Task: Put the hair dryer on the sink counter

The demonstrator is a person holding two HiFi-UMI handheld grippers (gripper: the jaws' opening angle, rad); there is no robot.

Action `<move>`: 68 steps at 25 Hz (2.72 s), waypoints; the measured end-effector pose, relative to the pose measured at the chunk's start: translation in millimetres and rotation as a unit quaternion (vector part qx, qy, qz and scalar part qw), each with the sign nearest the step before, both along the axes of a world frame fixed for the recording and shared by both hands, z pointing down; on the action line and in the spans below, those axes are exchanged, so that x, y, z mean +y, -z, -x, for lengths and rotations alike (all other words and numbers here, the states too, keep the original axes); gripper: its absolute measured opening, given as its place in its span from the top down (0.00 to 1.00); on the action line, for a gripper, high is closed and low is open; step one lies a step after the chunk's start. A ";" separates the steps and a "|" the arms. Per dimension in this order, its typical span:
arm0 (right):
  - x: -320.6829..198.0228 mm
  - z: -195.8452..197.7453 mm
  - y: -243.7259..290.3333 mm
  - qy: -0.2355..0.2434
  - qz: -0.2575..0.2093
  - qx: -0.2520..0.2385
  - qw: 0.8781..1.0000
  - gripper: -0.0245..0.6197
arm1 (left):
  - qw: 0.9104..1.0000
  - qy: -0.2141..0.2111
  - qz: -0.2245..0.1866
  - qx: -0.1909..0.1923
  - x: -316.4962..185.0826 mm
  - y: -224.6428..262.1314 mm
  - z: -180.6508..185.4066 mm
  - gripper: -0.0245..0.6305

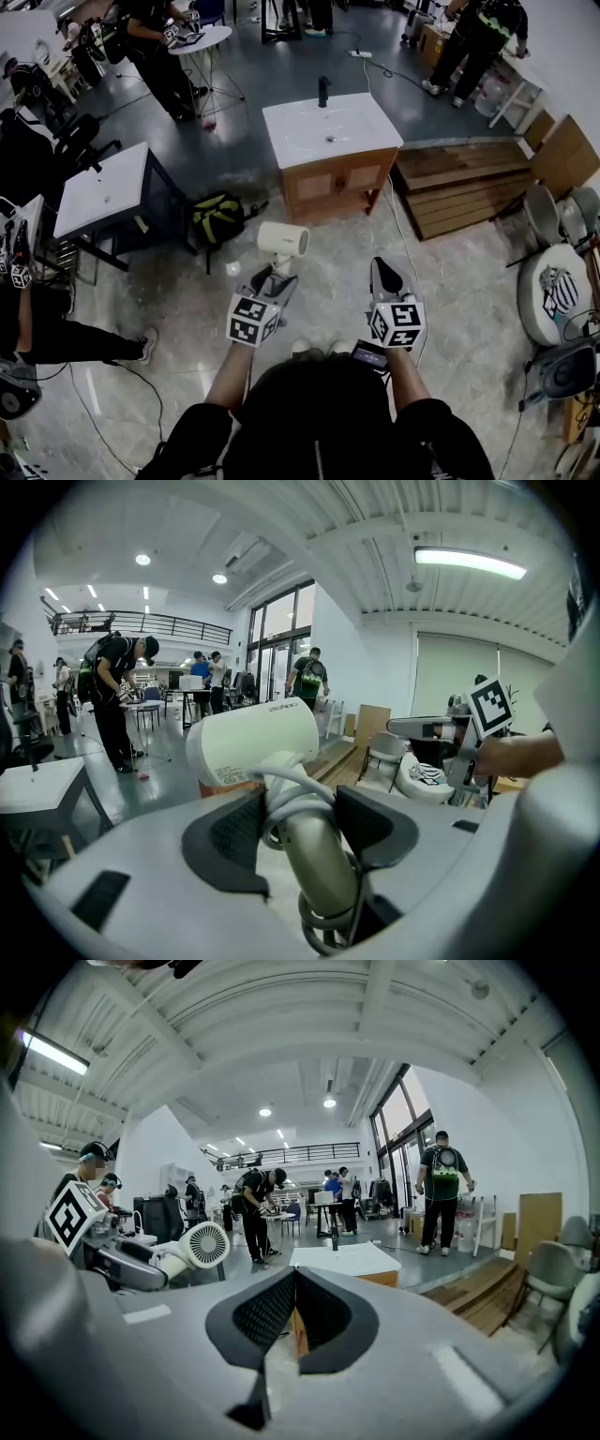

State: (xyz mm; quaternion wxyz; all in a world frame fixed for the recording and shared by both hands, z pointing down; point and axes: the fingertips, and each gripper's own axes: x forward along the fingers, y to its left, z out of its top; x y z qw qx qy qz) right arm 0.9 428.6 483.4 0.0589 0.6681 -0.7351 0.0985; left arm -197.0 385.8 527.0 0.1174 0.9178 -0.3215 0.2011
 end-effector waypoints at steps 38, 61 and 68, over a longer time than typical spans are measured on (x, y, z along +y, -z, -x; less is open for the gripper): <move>-51.6 26.3 -15.7 -0.030 0.009 -0.024 0.999 0.95 | 1.000 -0.028 0.011 -0.003 -65.1 -16.8 26.1 0.59; -195.0 -3.0 -44.5 0.020 0.031 -0.046 0.998 0.95 | 0.999 0.007 0.033 -0.023 -182.6 -43.4 -5.9 0.59; -271.2 -39.5 -47.0 0.045 0.042 -0.045 0.997 0.95 | 0.998 0.035 0.052 -0.026 -245.7 -56.4 -36.4 0.59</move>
